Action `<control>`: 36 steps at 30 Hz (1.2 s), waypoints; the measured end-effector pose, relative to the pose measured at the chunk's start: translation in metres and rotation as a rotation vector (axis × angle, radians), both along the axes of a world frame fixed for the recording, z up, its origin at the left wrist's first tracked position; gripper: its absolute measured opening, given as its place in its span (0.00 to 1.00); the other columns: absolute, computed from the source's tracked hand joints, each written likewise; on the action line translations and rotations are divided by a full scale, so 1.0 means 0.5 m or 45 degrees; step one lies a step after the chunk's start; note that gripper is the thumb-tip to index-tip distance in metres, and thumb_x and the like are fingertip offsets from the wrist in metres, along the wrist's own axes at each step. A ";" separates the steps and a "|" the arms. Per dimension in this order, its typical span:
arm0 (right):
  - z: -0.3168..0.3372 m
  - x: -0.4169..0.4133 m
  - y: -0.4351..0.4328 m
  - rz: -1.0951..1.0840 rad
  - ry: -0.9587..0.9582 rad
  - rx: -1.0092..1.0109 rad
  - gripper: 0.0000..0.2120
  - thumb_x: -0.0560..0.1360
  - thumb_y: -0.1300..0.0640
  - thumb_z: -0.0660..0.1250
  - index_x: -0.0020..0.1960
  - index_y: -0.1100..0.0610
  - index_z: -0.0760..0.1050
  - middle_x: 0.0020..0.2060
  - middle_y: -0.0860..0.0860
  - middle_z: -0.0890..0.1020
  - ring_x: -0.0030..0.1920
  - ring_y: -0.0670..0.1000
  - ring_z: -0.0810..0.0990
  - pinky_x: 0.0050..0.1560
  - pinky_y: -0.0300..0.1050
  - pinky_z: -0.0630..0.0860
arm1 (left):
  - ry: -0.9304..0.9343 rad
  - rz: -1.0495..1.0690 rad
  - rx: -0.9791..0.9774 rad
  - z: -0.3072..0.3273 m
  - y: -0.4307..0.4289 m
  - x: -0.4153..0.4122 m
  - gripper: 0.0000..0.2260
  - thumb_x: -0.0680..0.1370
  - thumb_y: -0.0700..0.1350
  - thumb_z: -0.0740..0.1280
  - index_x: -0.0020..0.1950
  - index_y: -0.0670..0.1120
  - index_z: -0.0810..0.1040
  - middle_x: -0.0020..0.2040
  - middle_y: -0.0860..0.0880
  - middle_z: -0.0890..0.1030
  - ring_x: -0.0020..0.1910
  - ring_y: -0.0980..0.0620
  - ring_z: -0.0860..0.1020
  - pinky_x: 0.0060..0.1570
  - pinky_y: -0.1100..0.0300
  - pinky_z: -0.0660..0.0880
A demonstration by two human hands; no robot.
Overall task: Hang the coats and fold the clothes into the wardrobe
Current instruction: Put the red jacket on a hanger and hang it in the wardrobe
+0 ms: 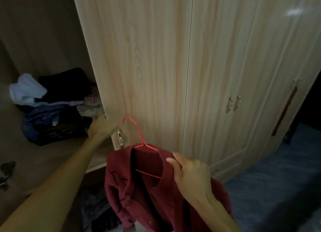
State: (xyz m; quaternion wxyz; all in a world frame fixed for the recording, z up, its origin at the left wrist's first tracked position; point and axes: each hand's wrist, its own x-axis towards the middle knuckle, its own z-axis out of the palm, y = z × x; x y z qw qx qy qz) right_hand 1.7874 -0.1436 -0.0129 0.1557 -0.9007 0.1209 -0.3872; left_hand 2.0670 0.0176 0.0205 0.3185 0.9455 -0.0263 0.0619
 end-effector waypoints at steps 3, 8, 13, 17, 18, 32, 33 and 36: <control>-0.003 0.035 0.020 -0.041 0.013 -0.031 0.17 0.77 0.43 0.56 0.34 0.51 0.70 0.21 0.47 0.73 0.20 0.47 0.70 0.20 0.37 0.58 | -0.066 -0.121 -0.187 0.003 -0.011 0.044 0.35 0.63 0.60 0.62 0.66 0.43 0.65 0.62 0.38 0.73 0.59 0.34 0.74 0.54 0.45 0.73; 0.007 0.069 0.045 -0.097 0.016 -0.044 0.16 0.77 0.44 0.56 0.35 0.52 0.70 0.24 0.48 0.75 0.23 0.52 0.74 0.22 0.43 0.67 | -0.120 -0.141 -0.397 0.001 -0.021 0.079 0.25 0.68 0.48 0.68 0.61 0.40 0.66 0.61 0.38 0.74 0.58 0.36 0.75 0.55 0.46 0.73; 0.026 0.070 0.057 -0.179 0.003 -0.081 0.19 0.77 0.43 0.55 0.37 0.52 0.75 0.24 0.49 0.77 0.24 0.52 0.75 0.23 0.41 0.65 | -0.154 -0.084 -0.508 -0.001 -0.034 0.070 0.27 0.68 0.44 0.67 0.66 0.40 0.64 0.62 0.38 0.74 0.59 0.35 0.74 0.56 0.46 0.73; 0.030 0.047 0.055 -0.201 -0.007 -0.080 0.19 0.77 0.43 0.55 0.36 0.53 0.74 0.24 0.48 0.77 0.24 0.50 0.75 0.25 0.39 0.60 | -0.149 -0.047 -0.477 -0.004 -0.042 0.027 0.31 0.68 0.42 0.65 0.70 0.41 0.60 0.66 0.38 0.71 0.60 0.32 0.73 0.57 0.44 0.72; 0.029 0.040 0.054 -0.205 -0.009 -0.082 0.19 0.77 0.43 0.55 0.36 0.53 0.73 0.24 0.48 0.76 0.24 0.50 0.75 0.26 0.38 0.59 | -0.156 -0.053 -0.470 -0.007 -0.041 0.015 0.32 0.67 0.42 0.65 0.70 0.41 0.60 0.66 0.37 0.71 0.59 0.32 0.73 0.57 0.44 0.72; 0.002 -0.169 0.018 -0.149 -0.063 -0.129 0.18 0.76 0.43 0.56 0.35 0.51 0.74 0.23 0.48 0.76 0.22 0.48 0.74 0.23 0.37 0.59 | -0.199 -0.148 -0.480 -0.001 -0.054 -0.242 0.27 0.67 0.44 0.67 0.65 0.42 0.66 0.60 0.39 0.74 0.58 0.36 0.74 0.57 0.50 0.71; 0.001 -0.193 0.012 -0.141 -0.075 -0.121 0.18 0.76 0.43 0.56 0.35 0.51 0.74 0.22 0.48 0.75 0.21 0.48 0.73 0.23 0.36 0.56 | -0.199 -0.157 -0.467 -0.001 -0.060 -0.268 0.27 0.68 0.43 0.67 0.66 0.42 0.65 0.60 0.38 0.73 0.57 0.36 0.74 0.56 0.50 0.71; -0.002 -0.261 -0.006 -0.112 -0.085 -0.100 0.18 0.76 0.43 0.56 0.35 0.51 0.75 0.22 0.47 0.75 0.21 0.47 0.72 0.23 0.36 0.58 | -0.201 -0.209 -0.428 0.004 -0.080 -0.351 0.26 0.69 0.41 0.67 0.65 0.43 0.65 0.58 0.39 0.73 0.56 0.36 0.74 0.53 0.51 0.71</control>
